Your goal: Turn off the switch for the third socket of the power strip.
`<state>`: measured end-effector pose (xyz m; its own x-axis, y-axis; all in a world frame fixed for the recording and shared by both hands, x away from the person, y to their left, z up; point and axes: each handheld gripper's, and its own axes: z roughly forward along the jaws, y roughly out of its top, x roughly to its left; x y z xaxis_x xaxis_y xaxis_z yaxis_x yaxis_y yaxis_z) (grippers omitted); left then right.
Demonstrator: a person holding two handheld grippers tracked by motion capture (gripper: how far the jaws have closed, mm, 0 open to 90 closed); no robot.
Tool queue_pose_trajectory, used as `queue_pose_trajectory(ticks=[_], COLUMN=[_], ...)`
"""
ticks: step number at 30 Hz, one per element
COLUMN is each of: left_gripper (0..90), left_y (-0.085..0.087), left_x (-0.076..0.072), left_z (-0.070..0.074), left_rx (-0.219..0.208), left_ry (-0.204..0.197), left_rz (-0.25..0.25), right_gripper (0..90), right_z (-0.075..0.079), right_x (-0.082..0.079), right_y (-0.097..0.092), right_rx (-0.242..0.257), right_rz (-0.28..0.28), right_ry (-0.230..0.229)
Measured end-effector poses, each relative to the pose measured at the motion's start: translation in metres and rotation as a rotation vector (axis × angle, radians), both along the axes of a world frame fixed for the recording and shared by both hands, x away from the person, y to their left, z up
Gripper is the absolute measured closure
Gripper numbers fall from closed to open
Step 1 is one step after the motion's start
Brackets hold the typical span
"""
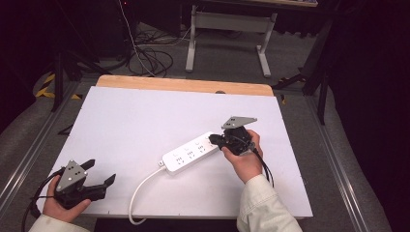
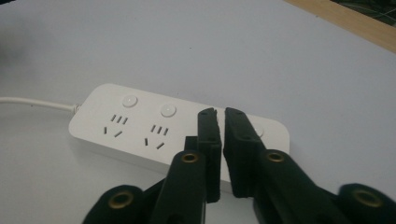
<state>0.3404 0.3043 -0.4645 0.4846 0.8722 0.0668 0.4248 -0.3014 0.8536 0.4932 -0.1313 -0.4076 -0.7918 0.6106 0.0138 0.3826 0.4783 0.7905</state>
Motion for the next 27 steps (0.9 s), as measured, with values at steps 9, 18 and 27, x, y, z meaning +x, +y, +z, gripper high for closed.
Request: queue_pose_trajectory(ticks=[9,18,27], left_gripper=[16.8,16.8,16.8], left_y=[0.000,0.000,0.000], left_x=[0.000,0.000,0.000], left_z=[0.000,0.000,0.000], left_rx=[0.000,0.002,0.002], left_ry=[-0.001,-0.002,-0.002], left_rz=[0.000,-0.001,-0.001], right_gripper=[90.0,90.0,90.0], right_z=[-0.014,-0.027,-0.038], right_x=[0.015,0.025,0.031], right_y=[0.015,0.023,0.032], right_rx=[-0.027,-0.037,-0.044], right_rz=[0.016,0.023,0.042], right_ry=[-0.011,0.005,0.012])
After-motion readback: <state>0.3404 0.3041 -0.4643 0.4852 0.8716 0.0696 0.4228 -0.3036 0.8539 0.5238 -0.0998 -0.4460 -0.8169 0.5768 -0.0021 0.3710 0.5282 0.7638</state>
